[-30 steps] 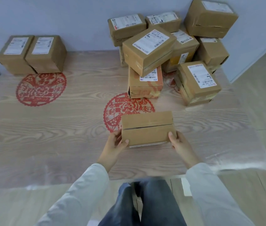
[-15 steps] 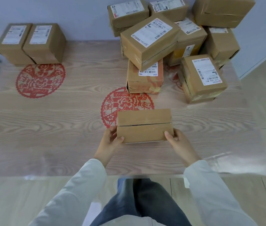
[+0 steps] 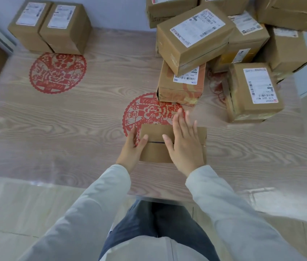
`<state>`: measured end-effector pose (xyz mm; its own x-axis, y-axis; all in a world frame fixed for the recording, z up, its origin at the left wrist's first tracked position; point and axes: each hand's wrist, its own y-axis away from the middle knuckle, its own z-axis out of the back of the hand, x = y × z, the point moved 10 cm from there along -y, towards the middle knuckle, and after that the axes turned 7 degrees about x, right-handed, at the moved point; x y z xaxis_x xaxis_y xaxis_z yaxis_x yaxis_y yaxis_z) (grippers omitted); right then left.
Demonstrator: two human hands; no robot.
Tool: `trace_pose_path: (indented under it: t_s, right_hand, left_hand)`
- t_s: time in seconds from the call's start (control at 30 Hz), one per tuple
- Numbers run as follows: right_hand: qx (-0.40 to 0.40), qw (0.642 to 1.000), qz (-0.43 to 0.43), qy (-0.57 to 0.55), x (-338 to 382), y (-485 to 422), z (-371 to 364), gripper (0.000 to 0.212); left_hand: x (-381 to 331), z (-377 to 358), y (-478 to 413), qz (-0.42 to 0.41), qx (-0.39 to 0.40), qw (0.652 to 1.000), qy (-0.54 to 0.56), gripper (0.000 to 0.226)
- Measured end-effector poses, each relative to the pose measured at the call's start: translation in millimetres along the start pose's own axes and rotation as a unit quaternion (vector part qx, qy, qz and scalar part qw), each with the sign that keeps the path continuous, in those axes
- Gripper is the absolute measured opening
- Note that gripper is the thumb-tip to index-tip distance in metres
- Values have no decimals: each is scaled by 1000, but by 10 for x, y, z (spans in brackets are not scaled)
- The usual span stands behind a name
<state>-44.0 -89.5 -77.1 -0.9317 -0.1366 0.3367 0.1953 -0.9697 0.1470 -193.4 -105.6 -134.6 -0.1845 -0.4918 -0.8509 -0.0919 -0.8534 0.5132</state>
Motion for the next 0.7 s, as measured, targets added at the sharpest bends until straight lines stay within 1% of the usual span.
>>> trace_pose_path:
  t_s: [0.13, 0.23, 0.4, 0.57, 0.7]
  right_hand:
    - [7, 997, 12, 70, 70, -94, -156, 73]
    - [-1, 995, 15, 94, 58, -131, -203, 69]
    - [4, 996, 15, 88, 45, -229, -218, 68]
    - [-12, 995, 30, 89, 53, -184, -200, 71]
    - [-4, 996, 26, 87, 53, -198, -241, 70]
  left_hand:
    - [-33, -73, -35, 3, 19, 1000, 8, 62]
    - [37, -127, -78, 13, 34, 999, 6, 54]
    - [53, -133, -164, 18, 31, 999, 23, 50]
    - [68, -146, -140, 19, 47, 998, 29, 53]
    - [91, -156, -166, 26, 48, 998, 33, 53]
